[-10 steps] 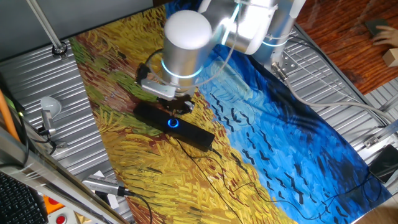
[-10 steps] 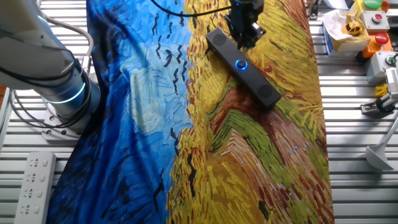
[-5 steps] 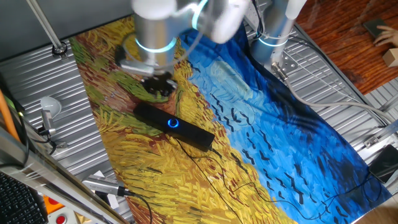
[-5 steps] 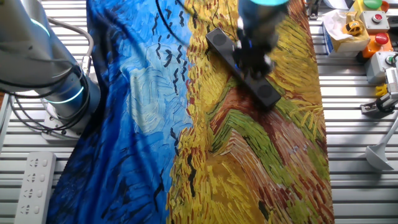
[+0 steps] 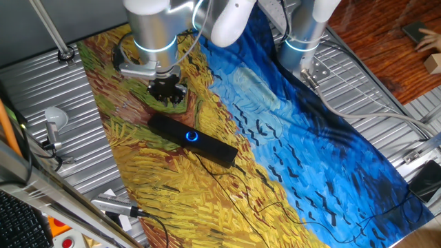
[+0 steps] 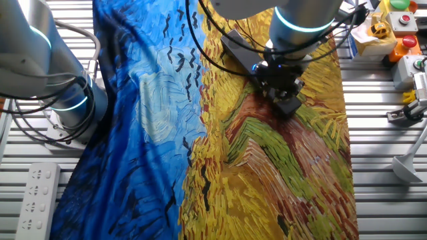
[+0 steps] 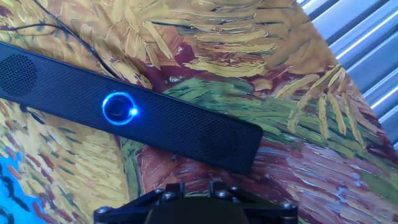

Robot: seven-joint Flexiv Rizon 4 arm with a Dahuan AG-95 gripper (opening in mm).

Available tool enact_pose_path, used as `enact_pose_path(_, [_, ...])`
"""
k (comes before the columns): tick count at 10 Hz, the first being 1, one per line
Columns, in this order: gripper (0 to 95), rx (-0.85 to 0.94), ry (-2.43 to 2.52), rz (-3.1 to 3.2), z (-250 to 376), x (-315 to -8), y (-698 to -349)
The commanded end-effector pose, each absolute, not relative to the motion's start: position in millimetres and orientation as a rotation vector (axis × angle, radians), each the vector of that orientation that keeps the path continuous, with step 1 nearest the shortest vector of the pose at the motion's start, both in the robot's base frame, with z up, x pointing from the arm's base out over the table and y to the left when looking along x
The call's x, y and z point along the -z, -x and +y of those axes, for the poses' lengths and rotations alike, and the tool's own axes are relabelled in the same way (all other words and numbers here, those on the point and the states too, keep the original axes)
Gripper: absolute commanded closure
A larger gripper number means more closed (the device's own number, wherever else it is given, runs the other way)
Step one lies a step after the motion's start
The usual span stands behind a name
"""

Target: Turn the knob to increase the volume of the speaker

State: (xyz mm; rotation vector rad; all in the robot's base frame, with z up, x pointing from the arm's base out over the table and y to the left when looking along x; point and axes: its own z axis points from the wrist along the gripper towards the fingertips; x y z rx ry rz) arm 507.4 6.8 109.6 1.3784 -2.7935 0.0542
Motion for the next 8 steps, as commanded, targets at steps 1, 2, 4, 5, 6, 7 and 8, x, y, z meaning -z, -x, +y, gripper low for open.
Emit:
enact_pose_path(1, [76.0,-0.109,-1.316,-2.853,-1.7,-106.5,-509.6])
enact_pose_path(2, [76.0,-0.103,-1.321,-2.852,-7.6,-105.9,-510.2])
enact_pose_path(4, [76.0,-0.061,-1.386,-2.836,-47.5,-99.4,-513.7])
enact_pose_path(5, [76.0,-0.018,-1.408,-2.84,-63.8,-95.7,-512.8])
enact_pose_path(6, [76.0,-0.012,-1.409,-2.842,-69.4,-94.0,-512.3])
enact_pose_path(7, [76.0,-0.016,-1.406,-2.842,-69.8,-93.6,-512.2])
enact_pose_path(8, [76.0,-0.016,-1.406,-2.842,-69.5,-93.0,-512.4])
